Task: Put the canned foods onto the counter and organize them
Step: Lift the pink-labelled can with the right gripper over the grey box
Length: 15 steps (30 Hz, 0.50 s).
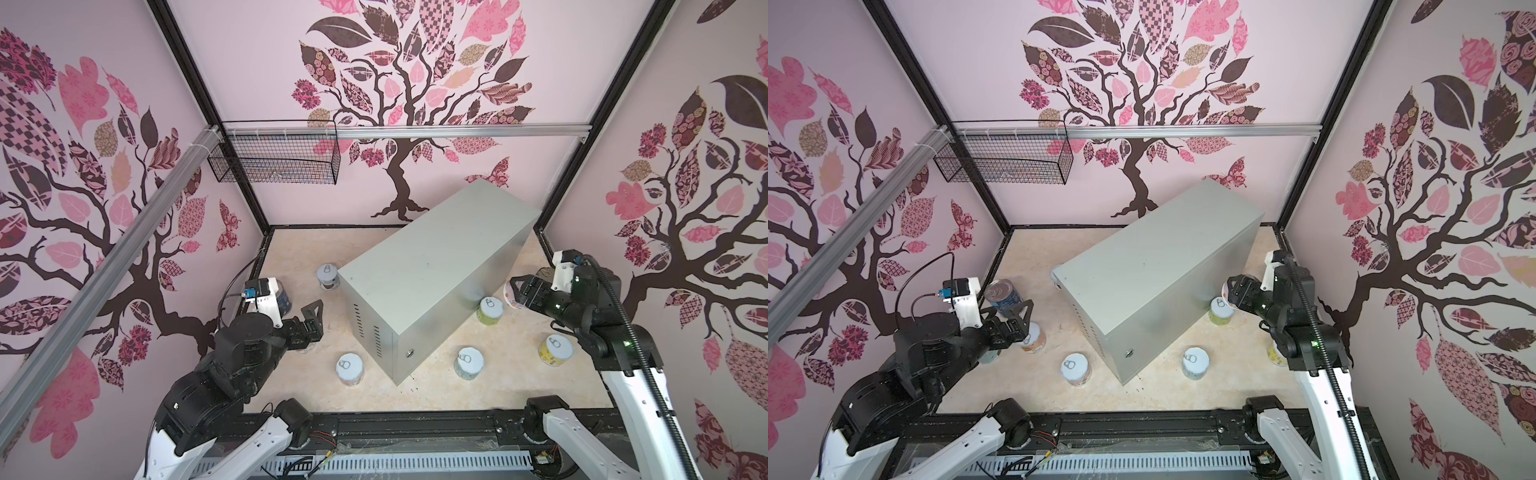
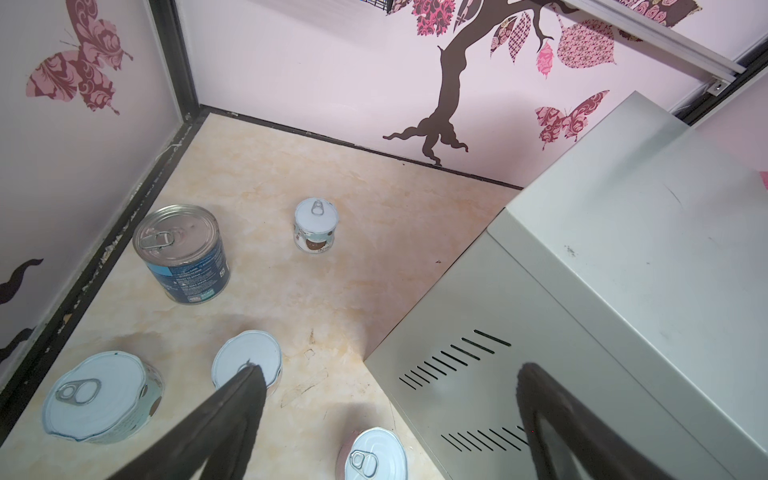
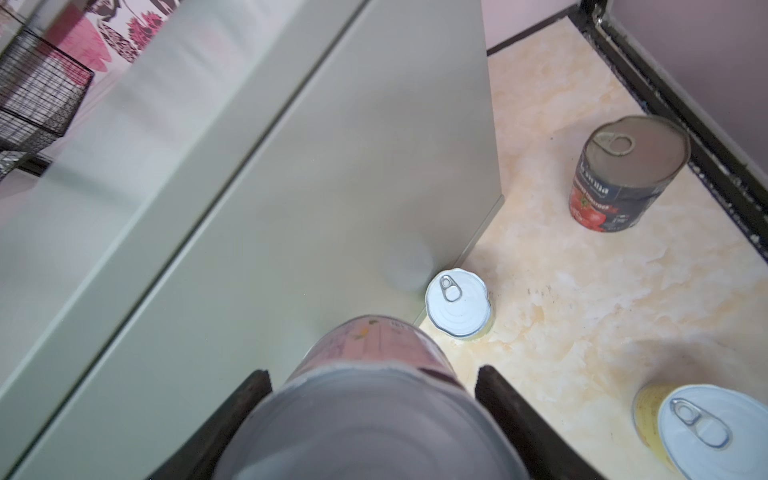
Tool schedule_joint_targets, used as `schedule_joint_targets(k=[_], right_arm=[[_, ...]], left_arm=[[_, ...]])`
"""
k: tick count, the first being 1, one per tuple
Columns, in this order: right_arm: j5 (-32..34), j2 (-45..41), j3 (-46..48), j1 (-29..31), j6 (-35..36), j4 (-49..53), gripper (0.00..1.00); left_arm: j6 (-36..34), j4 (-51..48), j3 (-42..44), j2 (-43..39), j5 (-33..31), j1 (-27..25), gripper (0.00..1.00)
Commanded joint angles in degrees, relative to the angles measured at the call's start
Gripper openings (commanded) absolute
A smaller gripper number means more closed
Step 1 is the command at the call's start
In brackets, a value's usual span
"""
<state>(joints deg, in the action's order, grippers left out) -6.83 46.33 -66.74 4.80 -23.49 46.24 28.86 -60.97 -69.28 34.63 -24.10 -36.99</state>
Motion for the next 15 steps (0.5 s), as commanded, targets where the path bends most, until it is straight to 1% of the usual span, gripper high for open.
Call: schedule_joint_targets(k=[1, 5, 7, 11, 15], right_arm=[[-1.5, 2.6, -7.7, 0.0, 3.1, 2.7, 0.56], [-3.2, 8.0, -14.9, 0.0, 4.6, 4.7, 0.55], [-3.0, 11.0, -19.0, -0.1, 5.6, 5.5, 0.53], [-1.9, 17.5, -27.6, 0.0, 8.2, 7.7, 0.53], [-2.0, 24.4, -36.5, 0.1, 8.7, 9.6, 0.53]], left_arm=[[-2.4, -0.9, -3.1, 1.4, 0.8, 0.3, 0.98], [-4.2, -0.7, -4.8, 2.8, 1.1, 0.3, 0.98], [-5.5, -0.6, -5.9, 3.4, 1.0, 0.3, 0.98], [-7.4, -0.4, -7.4, 4.3, 0.9, 0.3, 0.98], [-8.5, 1.0, -7.9, 4.5, 2.8, 0.3, 0.98]])
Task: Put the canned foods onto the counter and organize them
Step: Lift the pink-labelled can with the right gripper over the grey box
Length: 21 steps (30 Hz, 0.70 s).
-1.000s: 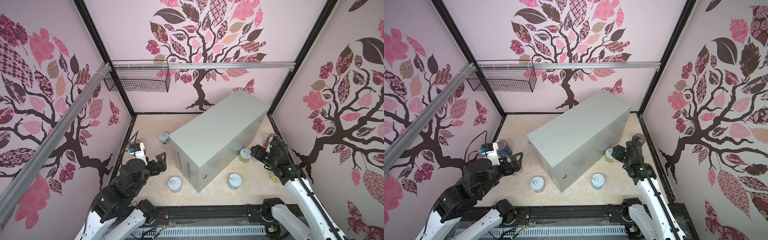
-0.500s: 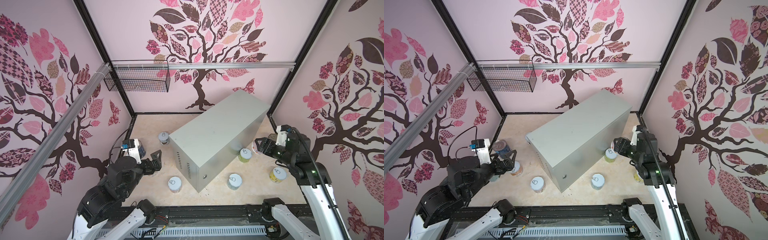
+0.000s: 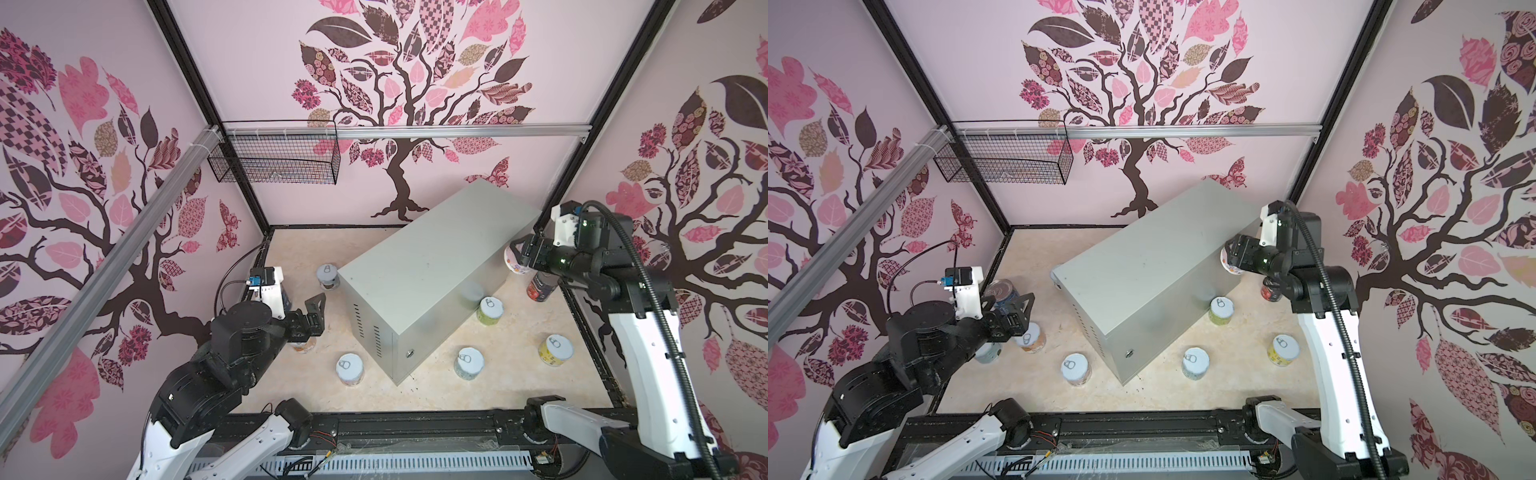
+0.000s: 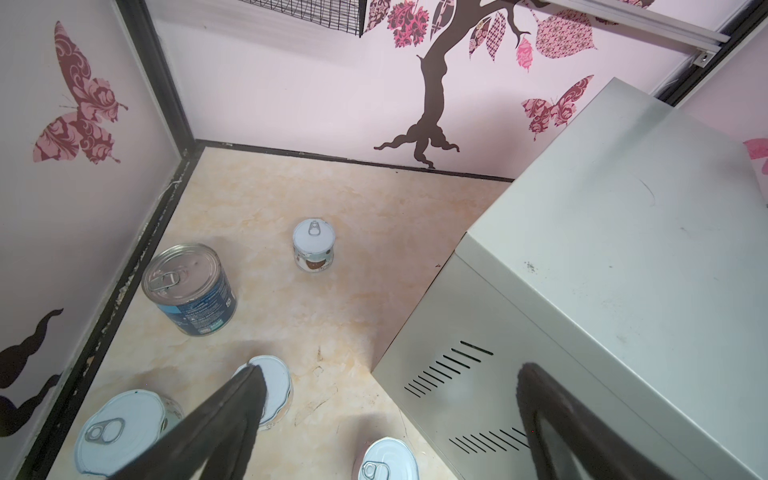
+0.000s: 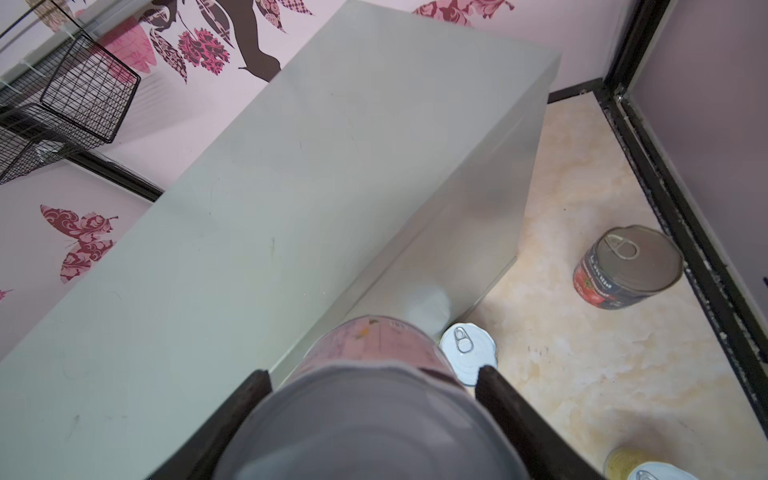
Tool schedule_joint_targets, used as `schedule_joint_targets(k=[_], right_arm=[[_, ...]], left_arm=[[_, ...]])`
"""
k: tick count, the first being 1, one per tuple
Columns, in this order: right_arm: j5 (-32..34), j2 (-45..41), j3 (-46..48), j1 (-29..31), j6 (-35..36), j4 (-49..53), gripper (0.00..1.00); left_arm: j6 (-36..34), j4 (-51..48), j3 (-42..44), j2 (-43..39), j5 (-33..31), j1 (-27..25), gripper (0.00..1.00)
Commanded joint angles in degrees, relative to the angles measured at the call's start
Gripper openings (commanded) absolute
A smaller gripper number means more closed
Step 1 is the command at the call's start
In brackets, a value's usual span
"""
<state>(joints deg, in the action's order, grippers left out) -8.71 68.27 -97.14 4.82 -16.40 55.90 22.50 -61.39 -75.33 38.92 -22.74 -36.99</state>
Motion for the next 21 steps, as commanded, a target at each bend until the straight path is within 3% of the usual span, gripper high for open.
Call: schedule_joint_targets(k=[1, 5, 13, 21], right_arm=[[-0.1, 3.9, -8.1, 0.1, 1.5, 0.0, 0.53], [1.0, 10.5, -17.9, 0.4, 2.5, 3.2, 0.53], [11.1, 24.2, -35.3, 6.8, 3.3, 8.5, 0.52], [15.6, 34.1, -46.3, 11.0, 3.6, 10.1, 0.52]], left_arm=[[-2.4, 1.7, -1.8, 0.3, 1.6, 0.3, 0.98], [-3.6, 2.6, -1.4, 1.3, 2.3, 0.3, 0.98], [-4.2, 7.1, 3.9, 0.9, 1.7, 0.2, 0.98], [-3.3, 9.0, 10.4, -1.7, -0.4, 0.2, 0.98]])
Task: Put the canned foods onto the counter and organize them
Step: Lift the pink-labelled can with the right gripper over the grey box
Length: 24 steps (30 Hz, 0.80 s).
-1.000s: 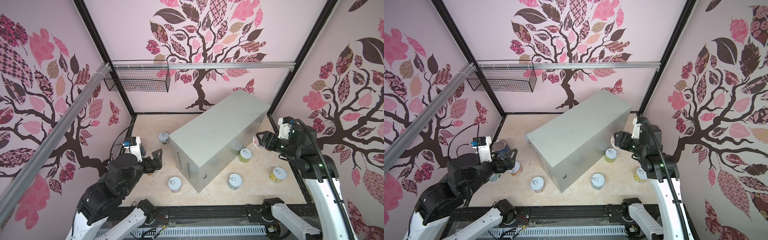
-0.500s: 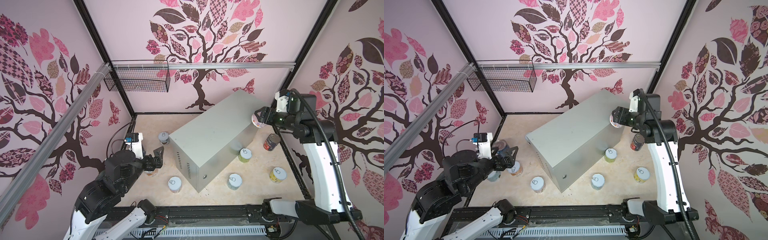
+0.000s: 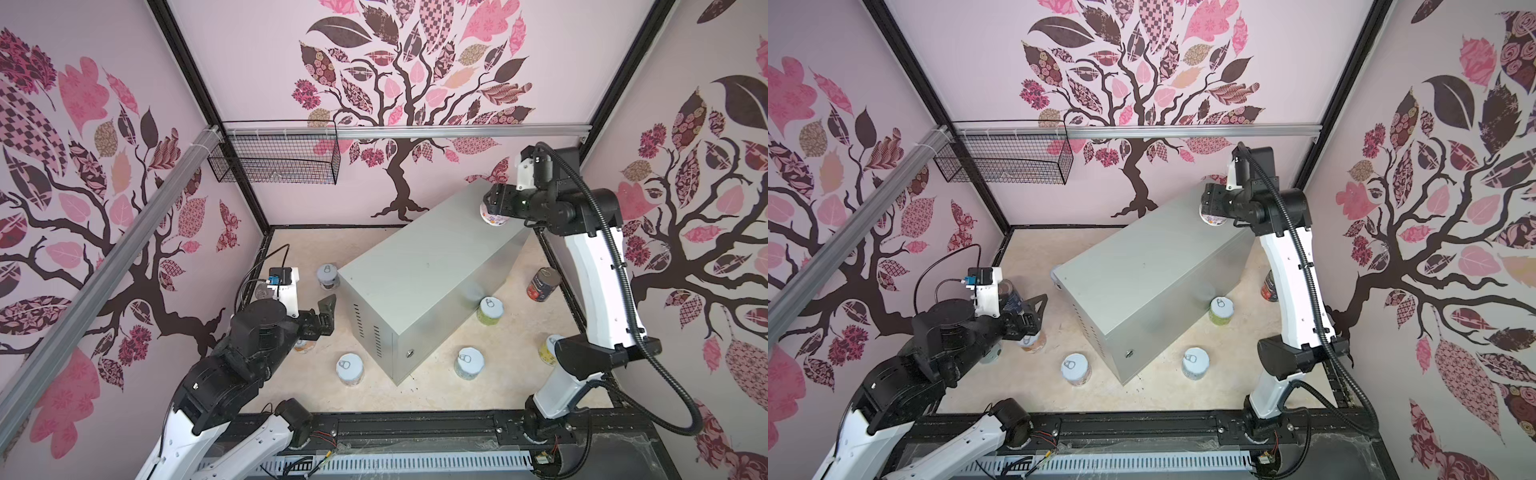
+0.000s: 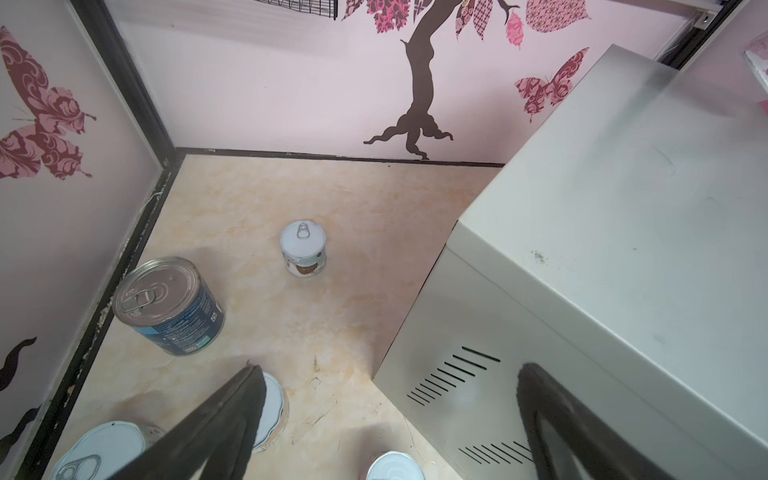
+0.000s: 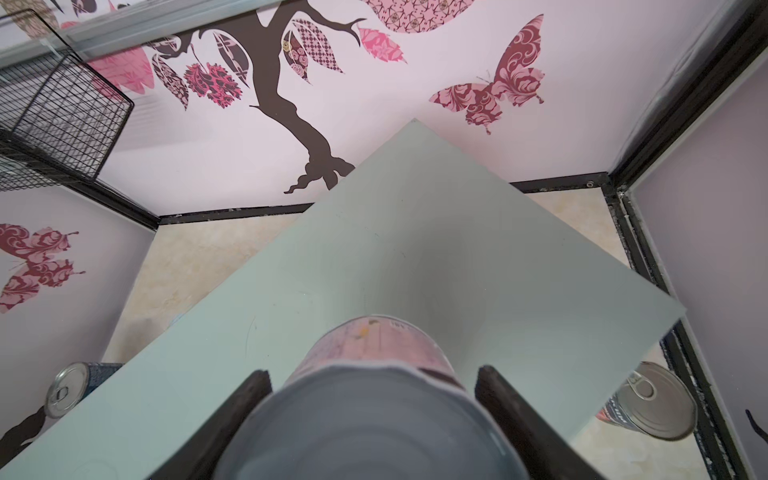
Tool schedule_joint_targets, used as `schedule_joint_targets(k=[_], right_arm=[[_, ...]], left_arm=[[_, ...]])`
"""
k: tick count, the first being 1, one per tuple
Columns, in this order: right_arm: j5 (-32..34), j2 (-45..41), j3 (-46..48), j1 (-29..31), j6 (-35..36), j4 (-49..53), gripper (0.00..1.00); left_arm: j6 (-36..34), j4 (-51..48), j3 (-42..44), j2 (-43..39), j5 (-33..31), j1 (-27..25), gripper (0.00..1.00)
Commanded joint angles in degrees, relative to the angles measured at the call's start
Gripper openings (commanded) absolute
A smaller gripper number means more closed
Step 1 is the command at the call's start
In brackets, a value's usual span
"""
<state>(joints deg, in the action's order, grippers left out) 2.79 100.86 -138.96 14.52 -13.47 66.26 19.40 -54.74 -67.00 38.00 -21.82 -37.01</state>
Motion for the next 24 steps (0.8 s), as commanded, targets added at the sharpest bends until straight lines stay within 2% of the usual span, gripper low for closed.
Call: schedule_joint_targets(k=[1, 9, 13, 20, 24], right_arm=[[4.1, 2.4, -4.8, 1.7, 0.8, -0.3, 0.52], [4.8, 7.9, -7.0, 3.6, 1.5, -0.3, 0.54], [5.1, 10.1, -8.3, 3.8, 1.8, -0.1, 0.60], [5.8, 12.0, -9.1, 3.8, 2.5, -0.4, 0.82], [4.8, 11.7, -8.4, 3.9, 2.3, -1.7, 0.90]], left_arm=[[-0.4, 2.7, 2.7, -1.2, -1.7, 0.2, 0.98], [-0.3, 4.6, 6.3, -2.0, -1.6, 0.2, 0.98], [0.5, 4.9, 7.8, -1.6, -0.7, 0.2, 0.98], [1.3, 4.8, 8.8, -1.7, -0.5, 0.2, 0.98], [1.4, 4.6, 8.8, -1.9, -0.6, 0.2, 0.98]])
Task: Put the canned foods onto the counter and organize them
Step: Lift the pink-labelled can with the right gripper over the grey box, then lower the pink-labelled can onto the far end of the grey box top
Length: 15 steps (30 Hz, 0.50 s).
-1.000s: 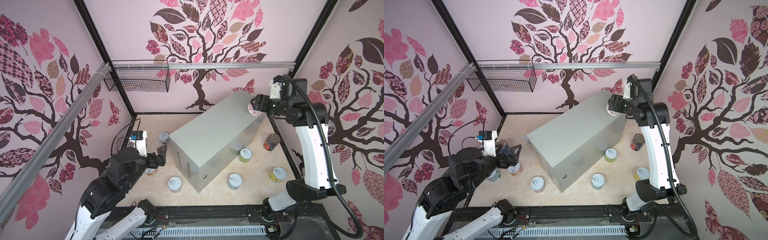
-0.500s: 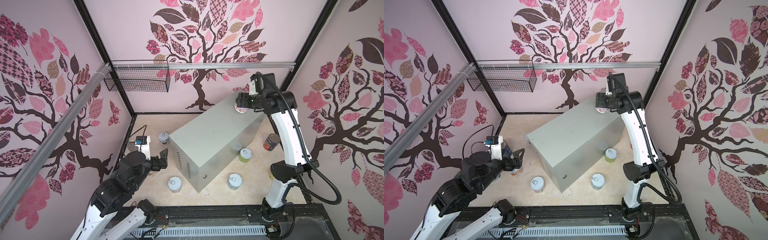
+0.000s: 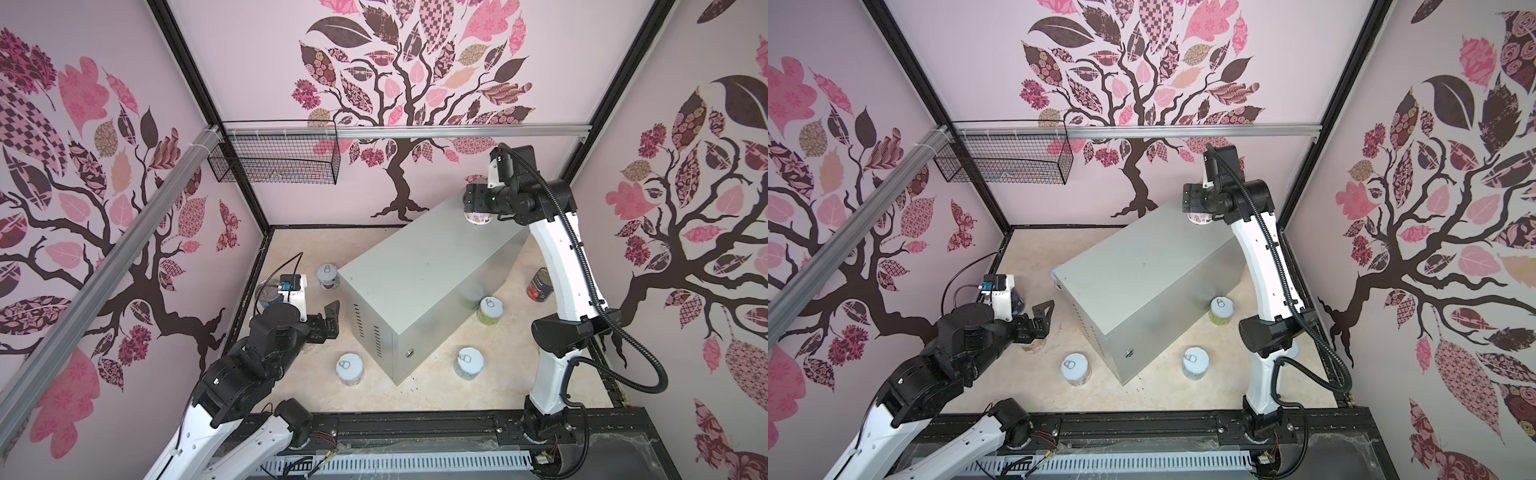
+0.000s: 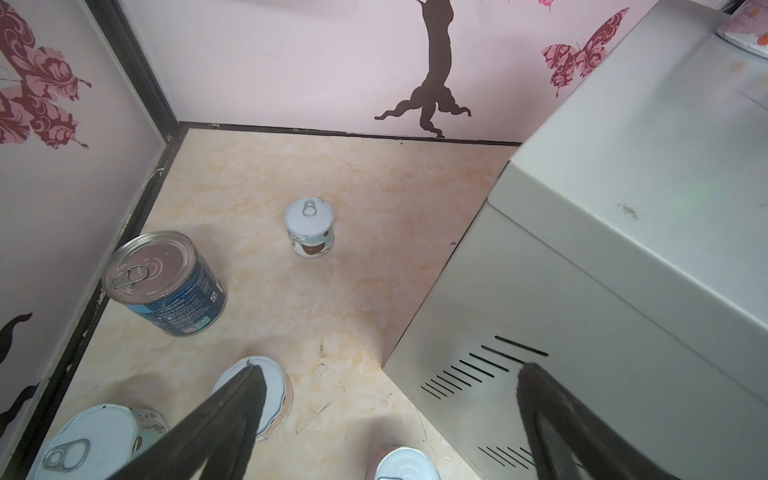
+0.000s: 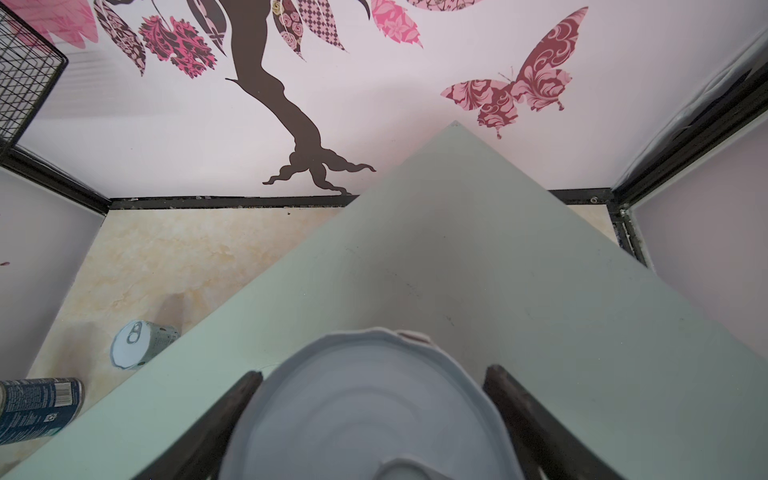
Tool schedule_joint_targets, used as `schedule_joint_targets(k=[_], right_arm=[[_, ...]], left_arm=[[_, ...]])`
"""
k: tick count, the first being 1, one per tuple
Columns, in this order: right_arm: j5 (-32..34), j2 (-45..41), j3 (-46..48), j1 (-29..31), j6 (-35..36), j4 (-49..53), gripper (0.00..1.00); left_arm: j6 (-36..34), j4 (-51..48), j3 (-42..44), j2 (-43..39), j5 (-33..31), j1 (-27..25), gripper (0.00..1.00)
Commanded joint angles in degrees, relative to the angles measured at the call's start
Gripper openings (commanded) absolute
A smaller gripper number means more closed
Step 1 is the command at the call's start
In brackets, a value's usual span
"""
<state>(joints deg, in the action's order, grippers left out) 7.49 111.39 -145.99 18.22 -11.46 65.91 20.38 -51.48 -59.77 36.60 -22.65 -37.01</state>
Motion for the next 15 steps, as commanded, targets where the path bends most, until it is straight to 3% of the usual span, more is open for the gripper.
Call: schedule_joint_targets(k=[1, 4, 11, 15], right_arm=[[-0.2, 0.7, -0.7, 0.2, 0.2, -2.2, 0.92], [-1.5, -1.3, 1.8, 0.3, -0.2, -4.6, 1.00], [-2.7, -5.5, 6.7, 0.3, 0.1, -7.2, 1.00], [-3.2, -10.4, 15.1, 0.4, 0.3, -10.8, 1.00]], left_arm=[[0.5, 1.3, 1.5, -0.5, 0.1, 0.2, 0.98], [0.5, 1.2, 1.7, -0.6, -0.1, 0.2, 0.98], [1.5, 1.4, 3.3, -0.7, 0.4, 0.2, 0.98], [2.7, 1.2, 4.1, -1.4, 0.8, 0.2, 0.98]])
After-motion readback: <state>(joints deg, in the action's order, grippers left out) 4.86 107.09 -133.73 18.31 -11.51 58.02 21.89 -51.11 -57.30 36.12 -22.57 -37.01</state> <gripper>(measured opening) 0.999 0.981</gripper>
